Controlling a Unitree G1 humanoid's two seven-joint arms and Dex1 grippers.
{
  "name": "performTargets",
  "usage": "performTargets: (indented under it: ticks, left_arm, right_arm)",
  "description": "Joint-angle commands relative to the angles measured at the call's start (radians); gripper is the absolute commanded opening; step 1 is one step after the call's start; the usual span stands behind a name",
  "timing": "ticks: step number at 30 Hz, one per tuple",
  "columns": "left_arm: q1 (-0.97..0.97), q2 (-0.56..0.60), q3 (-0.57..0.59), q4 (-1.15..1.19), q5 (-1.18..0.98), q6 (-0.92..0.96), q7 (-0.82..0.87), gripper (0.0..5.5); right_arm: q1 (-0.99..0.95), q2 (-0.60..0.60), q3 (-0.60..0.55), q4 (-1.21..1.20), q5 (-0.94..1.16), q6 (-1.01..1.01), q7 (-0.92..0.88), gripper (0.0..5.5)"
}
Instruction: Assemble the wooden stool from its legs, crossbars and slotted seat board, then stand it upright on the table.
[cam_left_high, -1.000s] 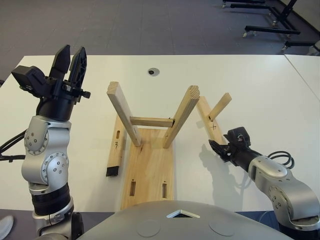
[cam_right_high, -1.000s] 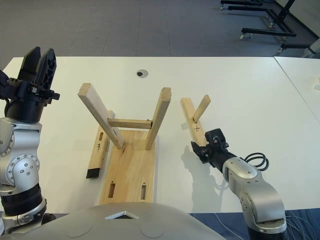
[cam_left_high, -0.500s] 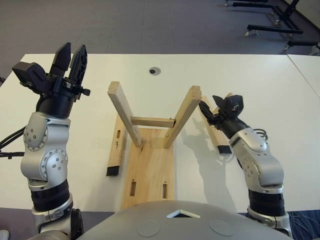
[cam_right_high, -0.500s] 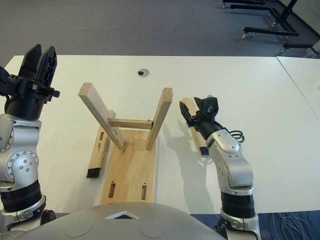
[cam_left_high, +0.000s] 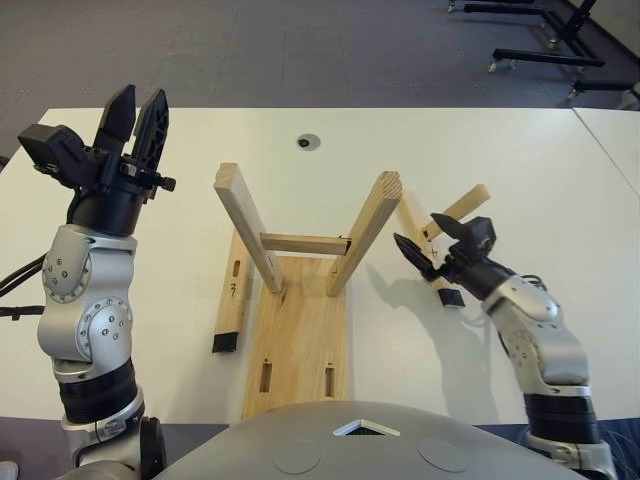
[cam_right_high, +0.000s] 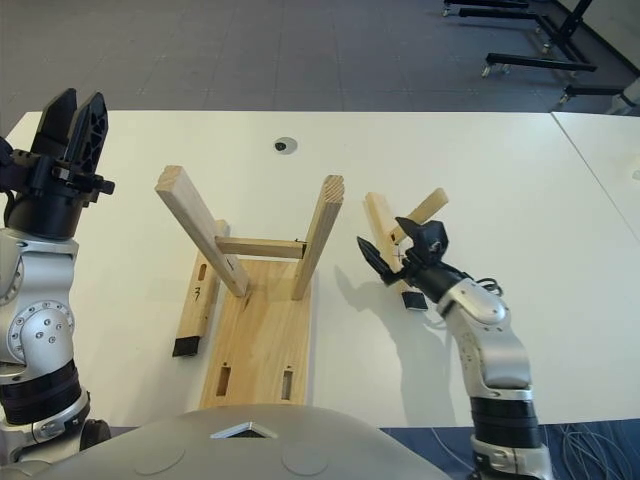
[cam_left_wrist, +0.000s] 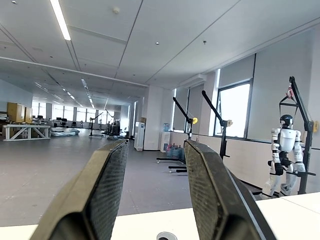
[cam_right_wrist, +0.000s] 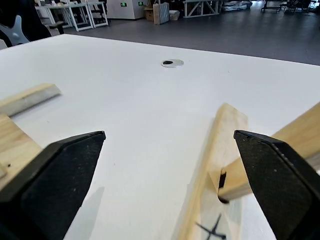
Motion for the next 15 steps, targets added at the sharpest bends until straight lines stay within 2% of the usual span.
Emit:
performTargets:
  ticks: [1,5,9,15]
  left_arm:
    - [0.02,-0.007,-0.004,-0.03,0.016,-0.004,0.015,2.02]
    - [0.025,-0.009,-0.005,-0.033,0.019,-0.007,0.019,2.02]
    - [0.02,-0.009,-0.007,-0.027,0.025,-0.01,0.015,2.02]
    - [0.026,-0.011,-0.008,-0.03,0.028,-0.016,0.015,2.02]
  right_arm:
    - [0.005,-0.035,-0.015,0.045,-0.009,0.024,0.008,4.75]
    - [0.057,-0.057,0.002,0.047,0.022,0.002,0.105,4.75]
    - [0.05,-0.067,-0.007,0.206,0.006,-0.105,0.191,4.75]
    - [0.014,-0.084,-0.031,0.393,-0.048,-0.194,0.163,4.75]
